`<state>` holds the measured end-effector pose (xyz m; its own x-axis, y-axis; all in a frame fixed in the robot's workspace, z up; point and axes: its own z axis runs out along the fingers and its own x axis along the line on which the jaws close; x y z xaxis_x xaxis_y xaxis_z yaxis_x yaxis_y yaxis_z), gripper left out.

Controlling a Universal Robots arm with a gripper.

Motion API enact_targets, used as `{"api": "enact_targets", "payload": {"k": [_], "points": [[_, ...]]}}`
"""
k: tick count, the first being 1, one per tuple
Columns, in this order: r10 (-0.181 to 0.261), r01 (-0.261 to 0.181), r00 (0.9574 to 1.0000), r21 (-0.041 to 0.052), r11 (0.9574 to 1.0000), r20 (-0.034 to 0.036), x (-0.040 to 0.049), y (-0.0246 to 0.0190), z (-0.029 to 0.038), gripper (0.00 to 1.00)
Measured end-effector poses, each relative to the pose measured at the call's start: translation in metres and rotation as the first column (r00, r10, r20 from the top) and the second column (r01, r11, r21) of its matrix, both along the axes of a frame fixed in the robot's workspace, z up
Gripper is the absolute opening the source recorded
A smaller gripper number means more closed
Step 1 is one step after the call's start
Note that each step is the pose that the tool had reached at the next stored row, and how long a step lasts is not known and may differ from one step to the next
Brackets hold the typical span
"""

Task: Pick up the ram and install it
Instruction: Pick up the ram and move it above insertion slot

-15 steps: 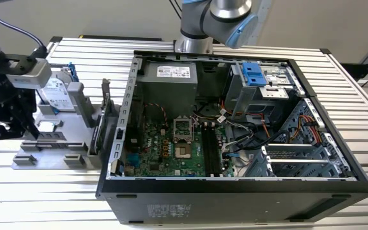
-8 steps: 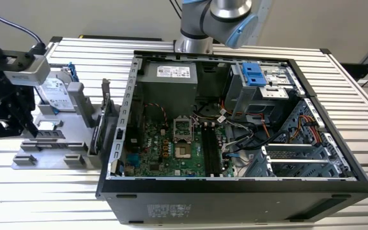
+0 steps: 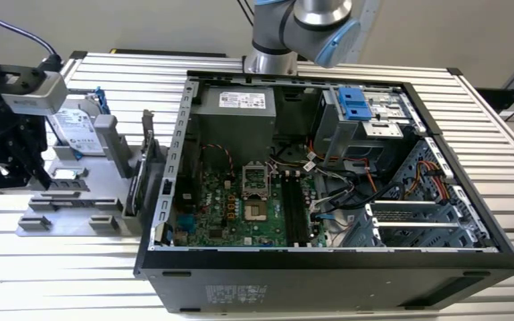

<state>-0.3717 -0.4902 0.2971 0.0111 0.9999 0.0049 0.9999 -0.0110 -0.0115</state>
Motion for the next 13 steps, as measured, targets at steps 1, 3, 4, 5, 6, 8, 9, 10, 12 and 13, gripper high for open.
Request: {"api": "enact_targets", "payload": {"k": [1,3,4,5,6,8,9,10,12,13], "points": [[0.0,0.0,1.0,0.0,1.0,0.0,0.0,0.0,0.0008,0.0],[0.0,0.0,1.0,0.0001,1.0,0.0,0.0,0.0,0.0023,0.0],[0.0,0.0,1.0,0.0,1.0,0.0,0.0,0.0,0.003,0.0],[0.0,0.0,1.0,0.0001,1.0,0.0,0.0,0.0,0.0037,0.0],[0.0,0.0,1.0,0.0,1.0,-0.0001,0.0,0.0,0.0046,0.0],[0.0,0.0,1.0,0.0,1.0,0.0001,0.0,0.0,0.006,0.0],[0.0,0.0,1.0,-0.0001,1.0,0.0,0.0,0.0,0.0068,0.0],[0.0,0.0,1.0,0.0,1.0,0.0,0.0,0.0,0.0075,0.0],[0.0,0.0,1.0,0.0,1.0,0.0,0.0,0.0,0.0089,0.0],[0.0,0.0,1.0,0.0,1.0,0.0001,0.0,0.0,0.0096,0.0]]}}
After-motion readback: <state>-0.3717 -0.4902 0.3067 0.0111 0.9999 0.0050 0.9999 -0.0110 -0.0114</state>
